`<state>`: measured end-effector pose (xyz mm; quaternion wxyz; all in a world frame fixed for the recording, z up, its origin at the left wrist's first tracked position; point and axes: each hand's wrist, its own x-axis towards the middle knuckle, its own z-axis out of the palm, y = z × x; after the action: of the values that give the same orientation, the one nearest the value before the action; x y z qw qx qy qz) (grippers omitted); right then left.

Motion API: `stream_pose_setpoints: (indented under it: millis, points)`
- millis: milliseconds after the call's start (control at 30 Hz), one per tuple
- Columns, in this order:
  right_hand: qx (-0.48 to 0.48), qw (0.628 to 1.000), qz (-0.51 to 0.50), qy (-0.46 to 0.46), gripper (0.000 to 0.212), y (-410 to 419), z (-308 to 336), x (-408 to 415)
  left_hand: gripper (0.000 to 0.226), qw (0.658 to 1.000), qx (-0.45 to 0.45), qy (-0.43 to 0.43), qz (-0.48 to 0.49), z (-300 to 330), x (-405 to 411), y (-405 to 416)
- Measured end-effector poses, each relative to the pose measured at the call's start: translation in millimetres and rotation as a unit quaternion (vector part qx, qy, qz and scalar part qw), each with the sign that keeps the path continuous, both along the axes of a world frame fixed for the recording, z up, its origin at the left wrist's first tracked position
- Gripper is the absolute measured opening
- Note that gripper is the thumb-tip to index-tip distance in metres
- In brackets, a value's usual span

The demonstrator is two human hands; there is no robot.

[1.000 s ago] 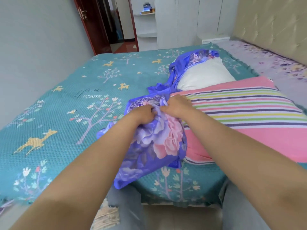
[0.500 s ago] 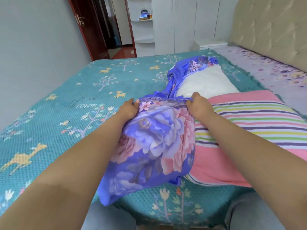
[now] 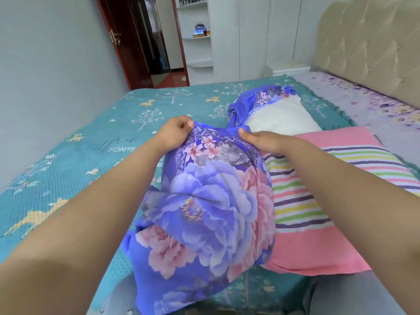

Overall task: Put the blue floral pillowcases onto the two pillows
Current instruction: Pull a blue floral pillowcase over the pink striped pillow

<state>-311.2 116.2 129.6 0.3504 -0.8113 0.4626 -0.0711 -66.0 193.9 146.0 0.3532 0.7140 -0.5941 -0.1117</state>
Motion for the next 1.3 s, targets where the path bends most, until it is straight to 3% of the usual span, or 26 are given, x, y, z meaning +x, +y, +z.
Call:
stream_pose_setpoints:
  millis: [100,200,333,467,567,633,700,767,867,900,967,1067,1133,1200,1300]
  points:
    - [0.026,0.998,0.063,0.011,0.092,10.8,-0.4,4.9,0.022,0.999,0.006,-0.034,-0.031,6.9,-13.5,3.2]
    - [-0.062,0.990,0.113,0.056,0.054,29.6,6.2,16.0,0.017,0.995,0.005,-0.094,-0.044,7.6,-28.7,0.8]
    - [-0.151,0.985,0.089,0.006,0.066,33.0,-4.2,11.5,0.016,0.997,0.011,-0.051,-0.050,6.2,-36.3,-2.7]
    - [-0.079,0.992,0.094,-0.038,0.054,52.0,0.9,4.4,0.023,0.987,0.099,-0.057,-0.110,9.3,-38.1,4.1]
    - [-0.056,0.991,0.112,-0.048,0.046,63.1,3.5,5.8,0.022,0.982,0.136,-0.016,-0.128,9.2,-33.2,17.1]
    - [-0.062,0.992,0.070,-0.091,0.041,66.7,-6.7,10.3,0.024,0.978,0.161,0.019,-0.130,6.5,-27.7,26.1]
    - [-0.050,0.981,-0.002,-0.188,0.038,70.6,-18.9,12.2,0.032,0.968,0.190,0.110,-0.117,3.6,-19.7,32.3]
    - [-0.092,0.966,-0.066,-0.233,0.050,76.6,-25.8,13.4,0.029,0.954,0.224,0.160,-0.119,4.1,-13.5,37.3]
    - [-0.200,0.936,-0.108,-0.270,0.053,86.3,-23.5,17.0,0.020,0.959,0.242,0.062,-0.136,7.8,-13.9,42.2]
    - [-0.226,0.933,-0.089,-0.265,0.051,90.3,-21.9,17.7,0.023,0.964,0.229,0.033,-0.132,8.6,-16.7,44.0]
    - [-0.289,0.942,-0.020,-0.167,0.050,98.5,-21.2,18.9,0.023,0.974,0.188,0.008,-0.126,9.6,-21.5,46.6]
    - [-0.355,0.934,0.049,0.019,0.076,112.6,-15.7,13.5,0.028,0.986,0.124,0.005,-0.114,11.5,-26.0,45.3]
    - [-0.281,0.959,0.043,-0.002,0.088,116.5,-9.1,9.6,0.028,0.990,0.091,-0.007,-0.111,15.1,-32.1,41.2]
    - [-0.131,0.982,0.065,-0.121,0.095,120.6,-3.7,7.0,0.029,0.992,0.060,-0.036,-0.109,19.9,-42.7,32.8]
    - [-0.015,0.969,0.060,-0.238,0.093,129.4,-15.4,3.6,0.023,0.985,0.068,-0.081,-0.135,22.0,-66.7,16.3]
